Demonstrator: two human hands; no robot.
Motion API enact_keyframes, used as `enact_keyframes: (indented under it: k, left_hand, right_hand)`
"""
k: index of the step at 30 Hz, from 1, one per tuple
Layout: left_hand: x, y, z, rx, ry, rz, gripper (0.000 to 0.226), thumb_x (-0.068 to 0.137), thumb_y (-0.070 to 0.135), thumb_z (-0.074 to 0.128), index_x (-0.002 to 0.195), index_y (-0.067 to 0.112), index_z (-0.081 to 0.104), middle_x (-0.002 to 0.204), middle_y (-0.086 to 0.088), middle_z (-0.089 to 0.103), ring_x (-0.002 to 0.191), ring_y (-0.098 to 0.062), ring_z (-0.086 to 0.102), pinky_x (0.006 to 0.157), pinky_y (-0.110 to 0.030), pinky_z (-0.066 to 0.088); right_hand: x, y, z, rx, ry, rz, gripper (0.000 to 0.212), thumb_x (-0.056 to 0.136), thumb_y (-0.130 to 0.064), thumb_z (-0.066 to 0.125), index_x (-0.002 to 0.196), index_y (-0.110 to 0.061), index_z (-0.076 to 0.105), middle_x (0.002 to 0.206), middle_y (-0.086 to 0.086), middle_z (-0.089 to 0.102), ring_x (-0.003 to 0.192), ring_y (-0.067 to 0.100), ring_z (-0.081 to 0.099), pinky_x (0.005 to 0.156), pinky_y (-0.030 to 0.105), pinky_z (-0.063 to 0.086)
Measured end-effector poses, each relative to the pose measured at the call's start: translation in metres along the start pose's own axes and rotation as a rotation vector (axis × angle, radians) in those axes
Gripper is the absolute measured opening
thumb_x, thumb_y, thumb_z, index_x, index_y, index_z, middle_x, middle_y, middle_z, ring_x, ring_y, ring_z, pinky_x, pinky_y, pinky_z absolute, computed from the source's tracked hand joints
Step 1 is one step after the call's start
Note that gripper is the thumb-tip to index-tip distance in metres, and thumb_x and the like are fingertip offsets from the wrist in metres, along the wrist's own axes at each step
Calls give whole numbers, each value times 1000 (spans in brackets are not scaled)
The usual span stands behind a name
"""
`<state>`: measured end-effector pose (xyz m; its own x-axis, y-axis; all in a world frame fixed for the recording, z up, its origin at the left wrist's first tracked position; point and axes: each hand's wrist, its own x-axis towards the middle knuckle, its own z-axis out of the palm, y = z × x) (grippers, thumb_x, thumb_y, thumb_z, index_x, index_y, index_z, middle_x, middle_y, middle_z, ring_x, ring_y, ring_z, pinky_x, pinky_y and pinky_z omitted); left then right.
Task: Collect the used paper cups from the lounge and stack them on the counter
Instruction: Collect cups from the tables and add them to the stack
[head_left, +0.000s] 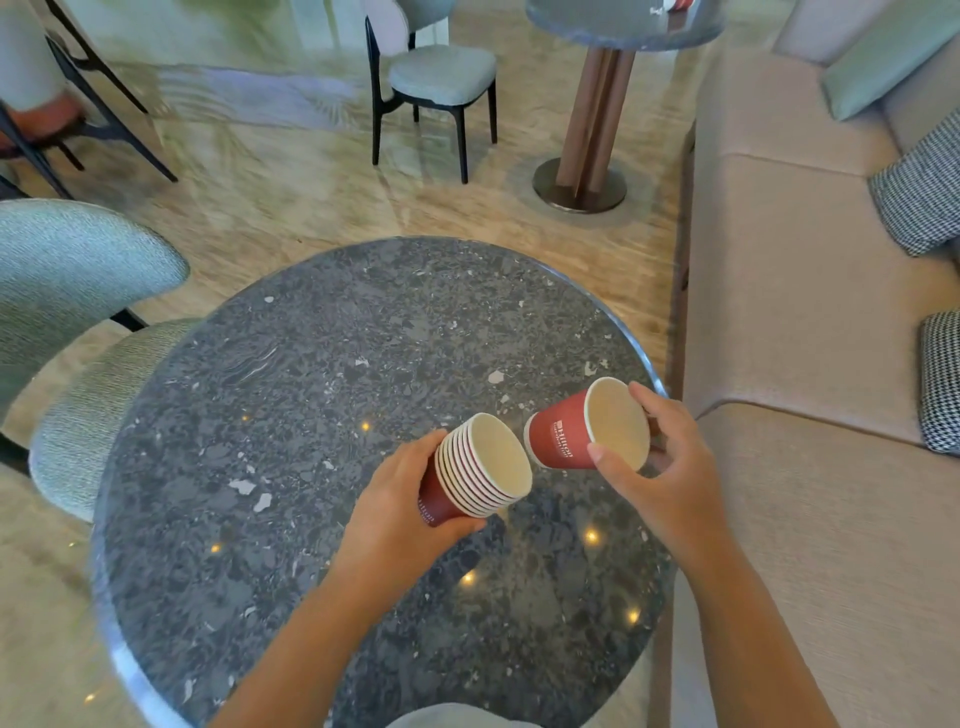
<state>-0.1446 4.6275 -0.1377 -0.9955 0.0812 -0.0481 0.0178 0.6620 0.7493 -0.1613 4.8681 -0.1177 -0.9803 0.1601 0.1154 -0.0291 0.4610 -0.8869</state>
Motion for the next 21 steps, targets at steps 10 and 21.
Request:
enact_keyframes:
  k: [10, 21]
  left_hand:
    - [1, 7, -3, 83, 8, 81, 86, 63, 31, 84, 137, 24, 40, 123, 16, 49, 110, 0, 40, 97, -24, 36]
    - [-1, 11, -4, 144, 24, 116, 87, 62, 33, 84, 137, 22, 42, 127, 7, 54, 109, -1, 39, 97, -29, 37]
  right_hand:
    - [-2, -16, -5, 168, -99, -66, 60, 62, -52, 66, 118, -48, 43, 116, -23, 50, 108, 4, 53, 74, 15, 51]
    - [-9, -24, 7, 149, -257, -82, 60, 64, -53, 65, 119, -47, 42, 117, -21, 48, 111, 5, 50, 78, 22, 53]
